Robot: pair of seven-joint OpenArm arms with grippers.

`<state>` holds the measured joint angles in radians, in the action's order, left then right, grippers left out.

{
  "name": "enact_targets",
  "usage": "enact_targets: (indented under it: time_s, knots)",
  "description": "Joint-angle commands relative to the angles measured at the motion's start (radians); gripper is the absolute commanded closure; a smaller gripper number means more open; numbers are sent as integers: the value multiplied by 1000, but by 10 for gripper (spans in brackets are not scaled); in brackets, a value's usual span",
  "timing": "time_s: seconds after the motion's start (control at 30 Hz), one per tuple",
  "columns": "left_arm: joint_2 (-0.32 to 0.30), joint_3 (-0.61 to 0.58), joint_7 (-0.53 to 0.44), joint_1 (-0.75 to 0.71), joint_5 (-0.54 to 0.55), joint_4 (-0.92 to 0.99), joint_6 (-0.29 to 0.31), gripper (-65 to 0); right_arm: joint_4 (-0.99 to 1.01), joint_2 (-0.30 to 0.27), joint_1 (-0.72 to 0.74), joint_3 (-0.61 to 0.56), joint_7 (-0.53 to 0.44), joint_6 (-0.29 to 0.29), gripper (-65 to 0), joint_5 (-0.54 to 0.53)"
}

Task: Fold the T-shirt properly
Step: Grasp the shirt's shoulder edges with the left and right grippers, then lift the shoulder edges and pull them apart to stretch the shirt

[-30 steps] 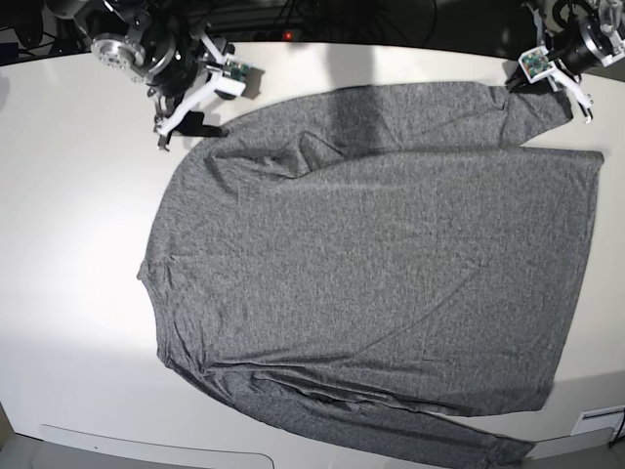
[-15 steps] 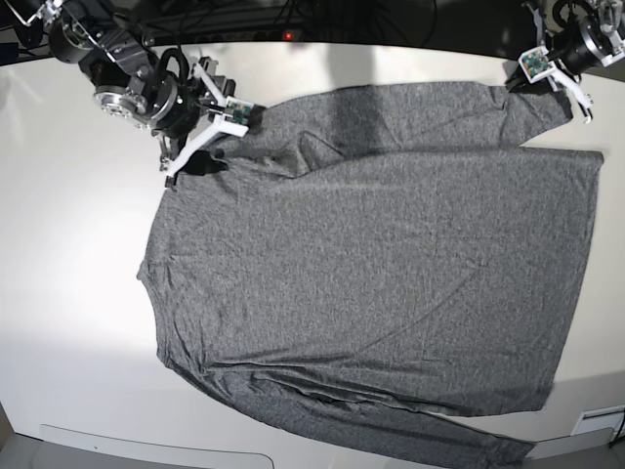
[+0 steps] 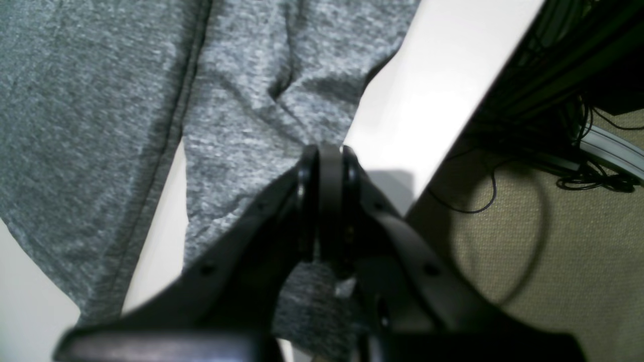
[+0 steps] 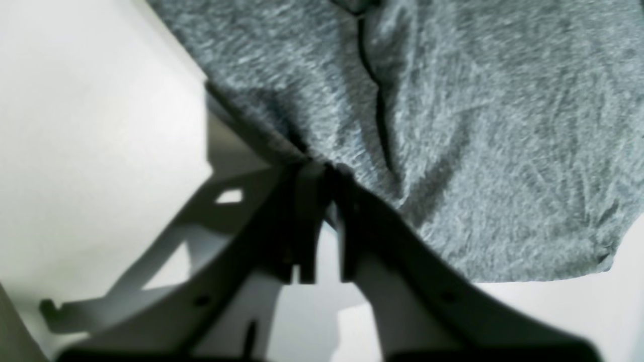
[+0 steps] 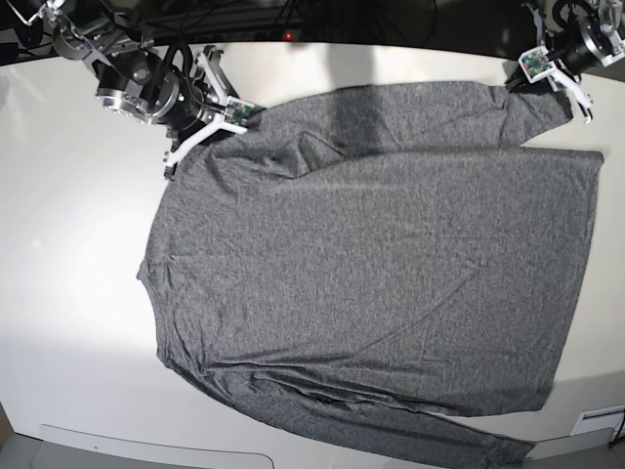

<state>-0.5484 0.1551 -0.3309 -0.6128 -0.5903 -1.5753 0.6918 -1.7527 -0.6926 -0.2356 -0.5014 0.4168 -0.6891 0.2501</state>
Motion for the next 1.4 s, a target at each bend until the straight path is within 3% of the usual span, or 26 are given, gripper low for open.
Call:
enact_targets:
  time_s: [0.0,0.13,0.23,0.37,0.53,0.7,0.83,1.0,1.37]
  knots:
    - [-14,5,0,-9,-4,-8,6,0,-3,-14,6,2,28,-9,0,3]
    - [-14,5,0,-17,12,-8,6,0,-3,-14,22,2,1,-9,0,3]
    - [-15,8,0,-28,96,-18,6,0,-23,-16,25,6,-32,-9,0,-1]
    - [-15,47,1,-79,174,-113,6,0,-87,-22,22,19,-2,-9,0,-19]
    - [-14,144,28,-121,254,-253,6,0,-137,-22,23,98,26,-9,0,-107]
    - [-14,183,104,-63,312,-277,6,0,-137,-5,23,184,24,-9,0,-158]
    - [-15,183,128,-18,360,-277,-45,0,-136,39,32,220,20,35,0,-157]
    - [-21,183,186,34,386,-261,-68,0,-77,106,90,227,20,46,0,-157]
    - [-54,168,127,241,415,5,-69,0,172,237,285,226,-2,45,0,-157]
